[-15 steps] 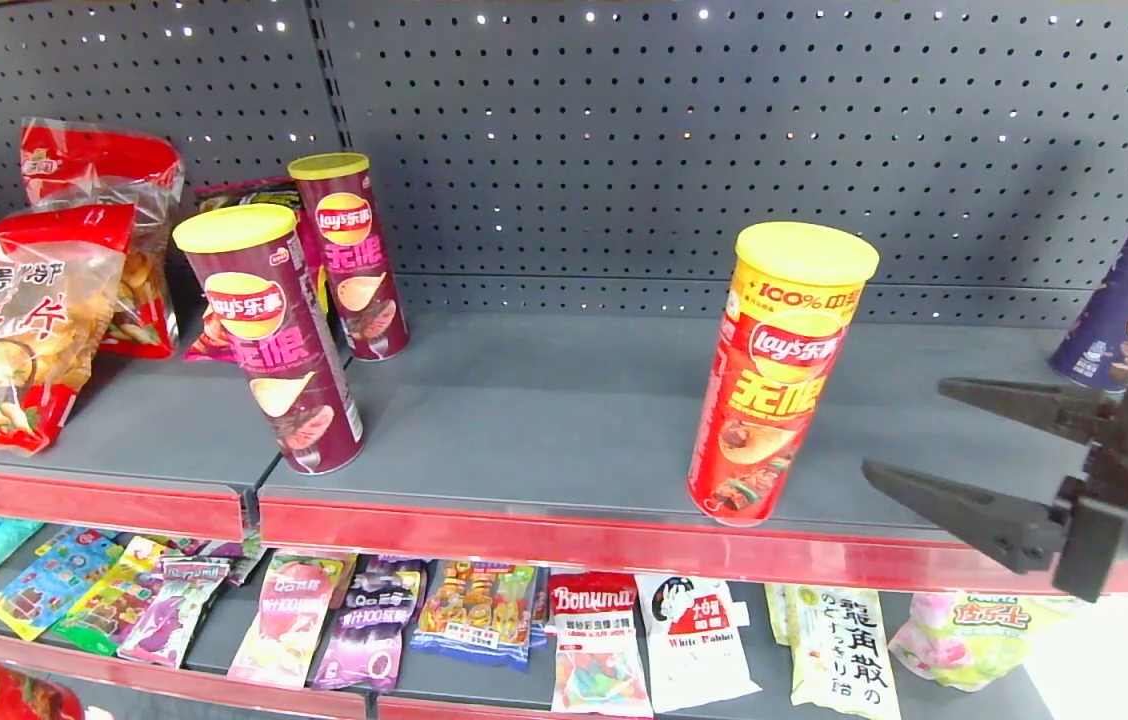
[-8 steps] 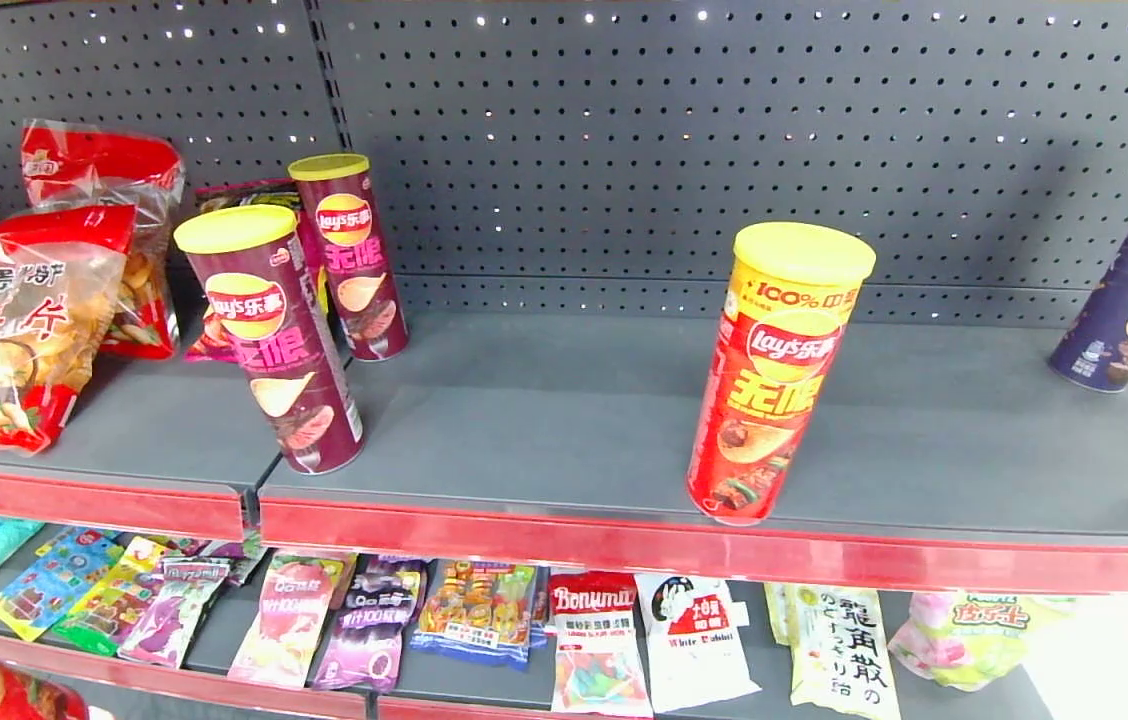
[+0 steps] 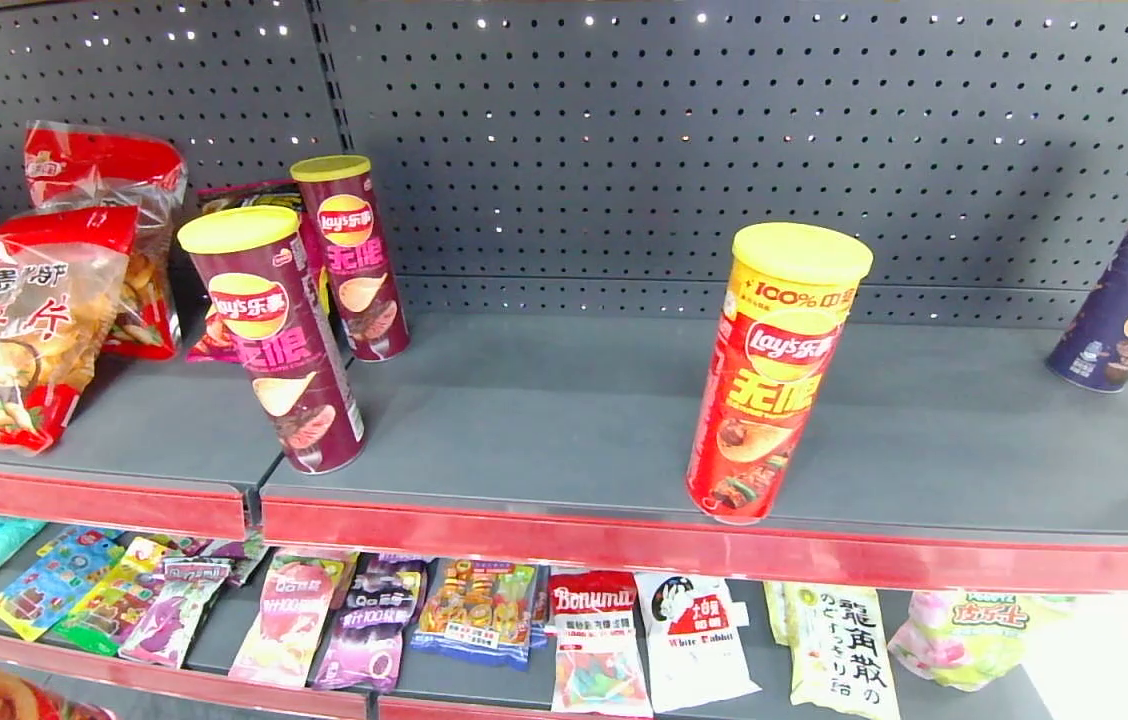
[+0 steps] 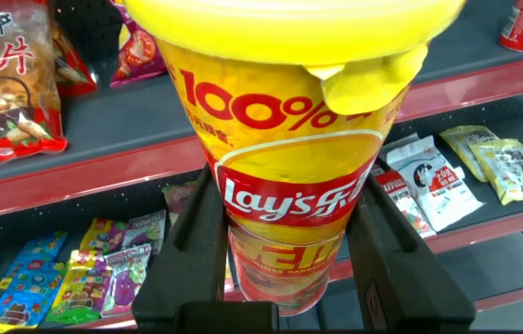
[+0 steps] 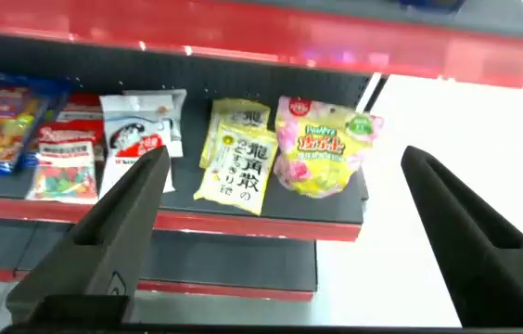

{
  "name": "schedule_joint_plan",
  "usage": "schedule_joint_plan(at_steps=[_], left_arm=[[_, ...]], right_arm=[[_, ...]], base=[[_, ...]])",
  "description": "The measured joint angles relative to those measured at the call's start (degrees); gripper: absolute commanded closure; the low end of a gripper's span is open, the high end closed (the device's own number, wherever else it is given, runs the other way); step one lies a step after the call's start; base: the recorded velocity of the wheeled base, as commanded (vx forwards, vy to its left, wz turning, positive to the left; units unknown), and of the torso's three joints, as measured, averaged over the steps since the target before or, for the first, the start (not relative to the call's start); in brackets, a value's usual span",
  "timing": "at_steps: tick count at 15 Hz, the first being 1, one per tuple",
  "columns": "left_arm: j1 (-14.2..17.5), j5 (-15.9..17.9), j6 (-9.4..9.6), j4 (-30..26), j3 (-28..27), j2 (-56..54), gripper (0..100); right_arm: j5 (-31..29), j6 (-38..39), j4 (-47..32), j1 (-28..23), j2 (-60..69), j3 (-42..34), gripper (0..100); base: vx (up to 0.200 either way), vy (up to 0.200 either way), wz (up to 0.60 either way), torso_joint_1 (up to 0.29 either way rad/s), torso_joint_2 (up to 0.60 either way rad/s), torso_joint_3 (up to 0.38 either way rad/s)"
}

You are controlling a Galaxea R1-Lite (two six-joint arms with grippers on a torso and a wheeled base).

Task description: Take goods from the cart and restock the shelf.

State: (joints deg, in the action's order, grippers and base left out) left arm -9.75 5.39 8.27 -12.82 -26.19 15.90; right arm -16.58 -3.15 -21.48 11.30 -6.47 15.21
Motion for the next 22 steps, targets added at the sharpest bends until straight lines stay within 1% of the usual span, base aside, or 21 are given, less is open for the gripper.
schedule_joint_plan(at_steps=[1, 3, 5, 6, 7, 8, 9, 11, 12, 13, 14, 16, 18, 19, 22], left_arm=[[0.0, 0.0, 0.00, 0.0, 0.0, -0.1, 100], [0.1, -0.2, -0.01, 0.0, -0.1, -0.5, 100], [0.1, -0.4, -0.01, 0.0, -0.3, -0.7, 100], [0.1, -0.5, -0.01, 0.0, -0.3, -0.9, 100], [0.1, -0.4, -0.15, 0.0, -0.2, -1.0, 100], [0.1, -0.1, -0.39, 0.0, 0.1, -1.2, 100], [0.0, 0.0, -0.68, 0.0, 0.3, -1.4, 100], [0.0, 0.7, -2.39, 0.0, 0.3, -1.8, 100], [0.0, 1.2, -3.95, 0.0, -0.1, -1.9, 100], [0.0, 1.3, -4.30, 0.0, -0.4, -2.0, 100], [0.0, 1.3, -4.46, 0.0, -0.5, -2.0, 100], [0.0, 1.3, -4.47, 0.1, -0.4, -1.9, 100], [0.0, 1.4, -4.47, 0.0, 0.2, -1.9, 100], [0.0, 1.5, -4.47, 0.0, 0.2, -2.0, 100], [0.0, 1.6, -4.47, 0.0, 0.0, -2.1, 100]], right_arm=[[-2.1, 0.0, 4.5, -0.8, 0.0, -2.5, 0], [-5.2, 0.2, 5.9, -5.7, -1.4, -4.9, 0], [-5.0, -0.2, 6.0, -11.8, -2.2, -5.4, 0], [-2.5, -0.4, 6.0, -13.5, -1.4, -5.7, 0], [1.1, -0.1, 6.2, -13.7, -0.2, -6.0, 0], [8.4, 0.8, 6.6, -13.2, 1.5, -6.4, 0], [13.2, 1.5, 7.2, -12.3, 3.0, -6.7, 0], [13.0, 1.4, 7.9, -11.5, 4.9, -7.3, 0], [12.8, 0.7, 10.9, -11.3, 5.5, -8.0, 0], [12.8, 0.3, 15.6, -11.3, 5.8, -9.3, 0], [13.2, 0.0, 19.6, -11.3, 6.1, -11.1, 0], [14.0, 0.0, 20.7, -11.2, 6.3, -12.6, 0], [18.1, 0.1, 20.6, -11.2, 6.3, -13.1, 0], [18.6, 0.9, 20.5, -11.2, 6.3, -13.2, 0], [16.6, 6.8, 20.6, -11.2, 6.4, -13.5, 0]], base=[[0.000, 0.000, 0.00, 0.000, 0.00, 0.000], [0.000, 0.000, 0.00, 0.000, 0.00, 0.000], [0.000, 0.000, 0.00, 0.000, 0.00, 0.000], [0.000, 0.000, 0.00, 0.000, 0.00, 0.000], [0.000, 0.000, 0.00, 0.000, 0.00, 0.000], [0.000, 0.000, 0.00, 0.000, 0.00, 0.000], [0.000, 0.000, 0.00, 0.000, 0.00, 0.000], [0.000, 0.000, 0.00, 0.000, 0.00, 0.000], [0.000, 0.000, 0.00, 0.000, 0.00, 0.000], [0.000, 0.000, 0.00, 0.000, 0.00, 0.000], [0.000, 0.000, 0.00, 0.000, 0.00, 0.000], [0.000, 0.000, 0.00, 0.000, 0.00, 0.000], [0.000, 0.000, 0.00, 0.000, 0.00, 0.000], [0.000, 0.000, 0.00, 0.000, 0.00, 0.000], [0.000, 0.000, 0.00, 0.000, 0.00, 0.000]])
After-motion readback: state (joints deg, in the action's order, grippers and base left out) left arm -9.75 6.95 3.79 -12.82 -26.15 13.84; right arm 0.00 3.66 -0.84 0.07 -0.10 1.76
